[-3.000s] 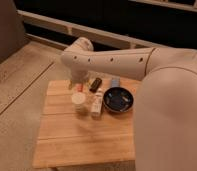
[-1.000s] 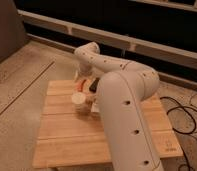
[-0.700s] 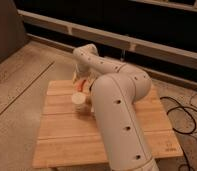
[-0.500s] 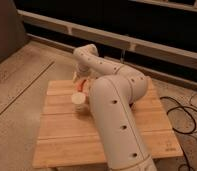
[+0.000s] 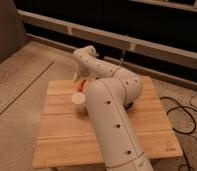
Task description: Place the pepper in the ceramic bowl
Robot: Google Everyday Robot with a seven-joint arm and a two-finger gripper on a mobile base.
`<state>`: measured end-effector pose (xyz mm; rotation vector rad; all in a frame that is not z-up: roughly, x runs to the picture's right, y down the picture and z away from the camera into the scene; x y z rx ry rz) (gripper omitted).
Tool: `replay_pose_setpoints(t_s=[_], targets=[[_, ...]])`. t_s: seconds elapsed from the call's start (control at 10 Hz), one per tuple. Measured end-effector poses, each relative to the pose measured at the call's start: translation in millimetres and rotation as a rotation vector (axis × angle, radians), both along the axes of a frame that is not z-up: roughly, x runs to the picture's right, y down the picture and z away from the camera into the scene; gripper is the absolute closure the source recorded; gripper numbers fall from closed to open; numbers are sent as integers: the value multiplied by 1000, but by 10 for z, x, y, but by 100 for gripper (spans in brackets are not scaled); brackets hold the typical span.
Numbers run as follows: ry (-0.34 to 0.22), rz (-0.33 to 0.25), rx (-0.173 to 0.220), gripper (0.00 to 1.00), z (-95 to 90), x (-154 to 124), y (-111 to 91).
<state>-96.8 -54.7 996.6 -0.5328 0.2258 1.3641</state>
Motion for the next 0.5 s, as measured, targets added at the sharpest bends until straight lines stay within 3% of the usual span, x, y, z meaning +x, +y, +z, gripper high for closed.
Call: replay_pose_setpoints(t_s=[0.2,0.5], targets=[[28,11,-14,35,13,171,69],[26,-2,0,35,88,149,123]])
